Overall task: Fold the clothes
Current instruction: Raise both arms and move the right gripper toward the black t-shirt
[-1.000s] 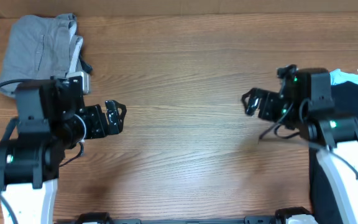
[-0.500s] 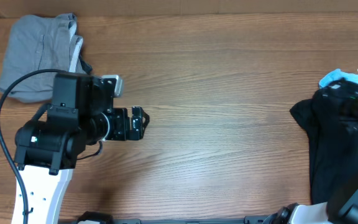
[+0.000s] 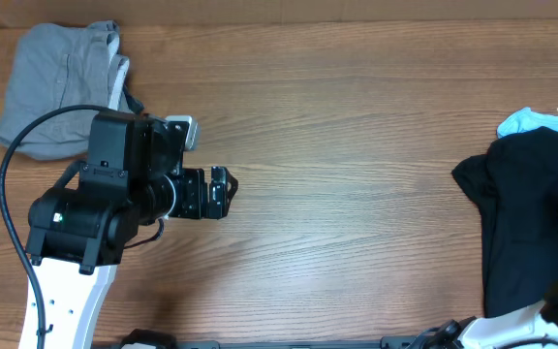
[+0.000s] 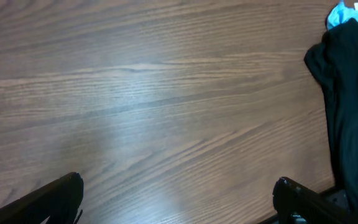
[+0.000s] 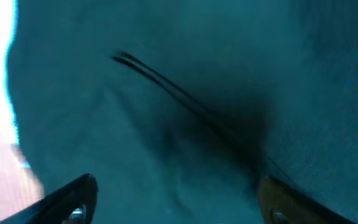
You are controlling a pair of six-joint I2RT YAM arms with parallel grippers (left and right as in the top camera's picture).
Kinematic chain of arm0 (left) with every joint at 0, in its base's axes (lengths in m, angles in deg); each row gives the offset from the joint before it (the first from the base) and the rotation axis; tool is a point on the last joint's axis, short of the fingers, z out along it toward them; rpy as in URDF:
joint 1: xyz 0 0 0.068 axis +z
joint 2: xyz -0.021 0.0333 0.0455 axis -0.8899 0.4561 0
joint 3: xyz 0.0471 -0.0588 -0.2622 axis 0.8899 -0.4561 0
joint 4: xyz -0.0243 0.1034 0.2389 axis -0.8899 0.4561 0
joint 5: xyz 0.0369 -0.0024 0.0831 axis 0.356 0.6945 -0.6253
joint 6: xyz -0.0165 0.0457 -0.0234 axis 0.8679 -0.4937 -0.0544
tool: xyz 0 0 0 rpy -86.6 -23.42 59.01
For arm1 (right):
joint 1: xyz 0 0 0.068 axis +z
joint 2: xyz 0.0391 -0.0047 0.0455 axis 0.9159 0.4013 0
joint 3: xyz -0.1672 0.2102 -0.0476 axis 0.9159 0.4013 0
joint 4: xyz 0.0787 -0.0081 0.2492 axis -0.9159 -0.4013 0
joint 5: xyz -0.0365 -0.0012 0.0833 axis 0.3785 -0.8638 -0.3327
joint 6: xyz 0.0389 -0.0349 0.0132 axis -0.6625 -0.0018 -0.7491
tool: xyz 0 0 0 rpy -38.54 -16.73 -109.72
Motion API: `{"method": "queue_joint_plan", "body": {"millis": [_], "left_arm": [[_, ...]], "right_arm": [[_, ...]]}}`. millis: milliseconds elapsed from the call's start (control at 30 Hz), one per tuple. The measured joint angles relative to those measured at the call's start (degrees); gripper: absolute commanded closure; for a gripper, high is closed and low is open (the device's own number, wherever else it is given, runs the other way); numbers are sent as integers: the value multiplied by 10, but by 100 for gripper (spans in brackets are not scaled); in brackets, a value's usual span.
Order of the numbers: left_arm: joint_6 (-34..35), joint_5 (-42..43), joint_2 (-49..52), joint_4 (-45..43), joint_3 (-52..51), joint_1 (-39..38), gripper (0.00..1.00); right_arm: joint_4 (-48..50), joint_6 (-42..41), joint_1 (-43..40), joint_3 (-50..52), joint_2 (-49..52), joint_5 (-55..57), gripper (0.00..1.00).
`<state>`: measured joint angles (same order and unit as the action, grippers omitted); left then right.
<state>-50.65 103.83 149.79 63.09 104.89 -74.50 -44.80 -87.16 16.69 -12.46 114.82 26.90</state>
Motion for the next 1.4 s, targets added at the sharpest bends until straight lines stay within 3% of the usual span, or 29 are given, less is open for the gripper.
{"method": "queue_joint_plan", "body": {"millis": [500, 667, 733, 800, 867, 1200, 1400], "left_arm": [[0, 0, 0, -3, 0, 0, 0], [0, -3, 0, -3, 0, 0, 0], [0, -7, 0, -3, 0, 0, 0], [0, -9, 0, -3, 0, 0, 0], [0, -13, 0, -3, 0, 0, 0], [-8, -27, 0, -4, 0, 0, 0], [-13, -31, 0, -19, 0, 0, 0]], "right_arm": [[-94, -5, 2, 0, 28, 85, 16], [-98, -11, 2, 0, 28, 95, 38], [-85, -11, 2, 0, 28, 88, 58], [-68, 7, 2, 0, 28, 65, 71], [-55, 29, 2, 0, 29, 28, 96], [-73, 86, 3, -7, 17, -143, 96], [-45, 134, 32, -8, -78, -269, 96]]}}
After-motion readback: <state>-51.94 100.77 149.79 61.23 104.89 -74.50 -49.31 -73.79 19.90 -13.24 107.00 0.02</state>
